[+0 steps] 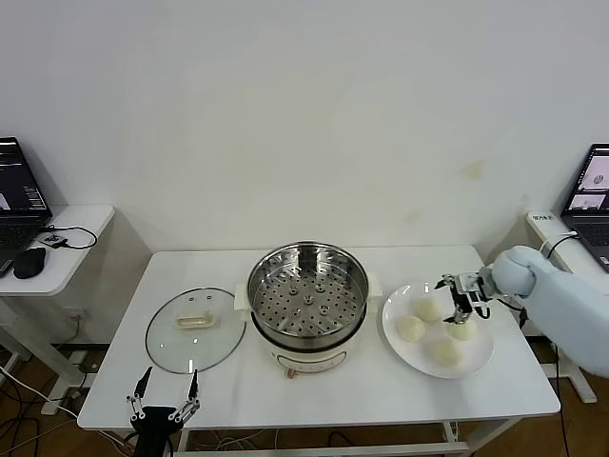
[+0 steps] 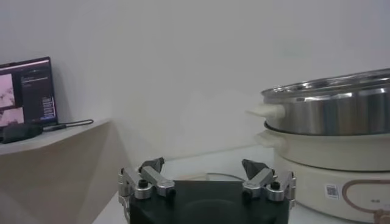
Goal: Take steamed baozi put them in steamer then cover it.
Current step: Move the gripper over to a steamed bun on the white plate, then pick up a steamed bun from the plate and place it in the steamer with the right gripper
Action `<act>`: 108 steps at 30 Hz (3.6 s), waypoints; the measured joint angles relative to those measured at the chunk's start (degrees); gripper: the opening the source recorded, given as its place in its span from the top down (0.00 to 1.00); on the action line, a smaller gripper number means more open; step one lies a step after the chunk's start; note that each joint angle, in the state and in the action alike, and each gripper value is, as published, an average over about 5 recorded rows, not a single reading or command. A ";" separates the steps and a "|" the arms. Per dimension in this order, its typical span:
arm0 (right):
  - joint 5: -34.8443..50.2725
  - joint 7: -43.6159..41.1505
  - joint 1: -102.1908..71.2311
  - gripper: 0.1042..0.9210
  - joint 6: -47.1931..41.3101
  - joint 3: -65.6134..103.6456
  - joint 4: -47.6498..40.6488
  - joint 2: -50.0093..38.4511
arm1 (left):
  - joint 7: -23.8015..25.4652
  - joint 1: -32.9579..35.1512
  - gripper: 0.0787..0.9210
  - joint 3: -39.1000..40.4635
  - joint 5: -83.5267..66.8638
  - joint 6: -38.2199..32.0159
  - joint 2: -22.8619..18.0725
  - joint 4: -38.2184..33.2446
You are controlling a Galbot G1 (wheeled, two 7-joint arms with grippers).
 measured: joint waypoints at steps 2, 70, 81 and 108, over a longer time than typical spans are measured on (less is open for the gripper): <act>-0.49 0.05 0.03 0.12 0.10 -0.10 -0.95 0.84 | 0.00 -0.01 0.12 -0.14 -0.02 -0.08 0.00 0.09; 23.14 1.10 38.58 0.38 1.29 -28.10 13.64 9.30 | 0.21 -0.88 0.12 -1.82 -3.39 -1.11 2.03 0.10; 18.95 3.32 37.51 0.38 8.74 -33.87 10.17 19.99 | 0.38 -0.94 0.12 -3.33 -4.66 -1.11 1.93 0.18; -3.06 9.34 29.17 0.37 24.79 -34.10 -1.87 29.02 | 0.43 -1.07 0.12 -4.98 -5.49 -1.27 1.63 0.17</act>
